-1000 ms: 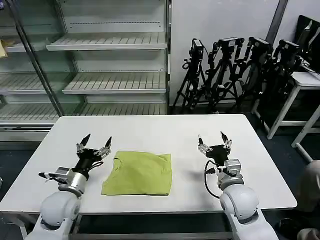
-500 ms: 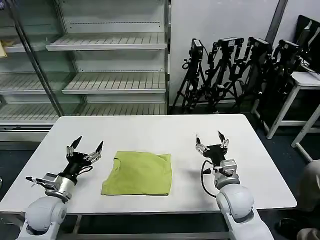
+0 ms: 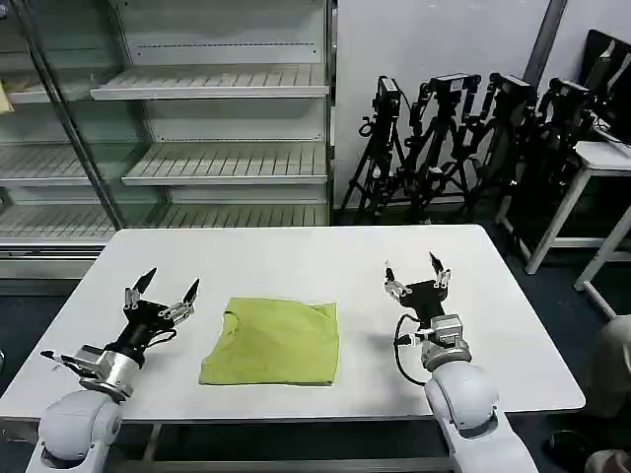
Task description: Fold and organize the clothes.
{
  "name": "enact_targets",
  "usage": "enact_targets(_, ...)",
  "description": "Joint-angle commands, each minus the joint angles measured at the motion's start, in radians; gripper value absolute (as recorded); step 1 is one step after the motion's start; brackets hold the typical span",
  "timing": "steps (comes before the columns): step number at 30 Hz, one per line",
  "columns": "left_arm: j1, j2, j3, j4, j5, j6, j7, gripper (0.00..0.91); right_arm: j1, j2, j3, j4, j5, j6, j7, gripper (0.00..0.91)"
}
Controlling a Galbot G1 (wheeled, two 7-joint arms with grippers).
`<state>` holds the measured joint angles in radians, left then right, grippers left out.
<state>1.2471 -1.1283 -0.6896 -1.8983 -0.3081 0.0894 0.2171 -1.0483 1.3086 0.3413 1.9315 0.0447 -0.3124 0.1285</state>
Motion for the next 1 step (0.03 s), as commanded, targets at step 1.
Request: enact_targets(1,0.010,0.004,-0.017,-0.014,-0.006,-0.012,0.024,0.907,-0.001,-0.001,0.011,-0.001,-0.045,0.018,-0.008,0.907)
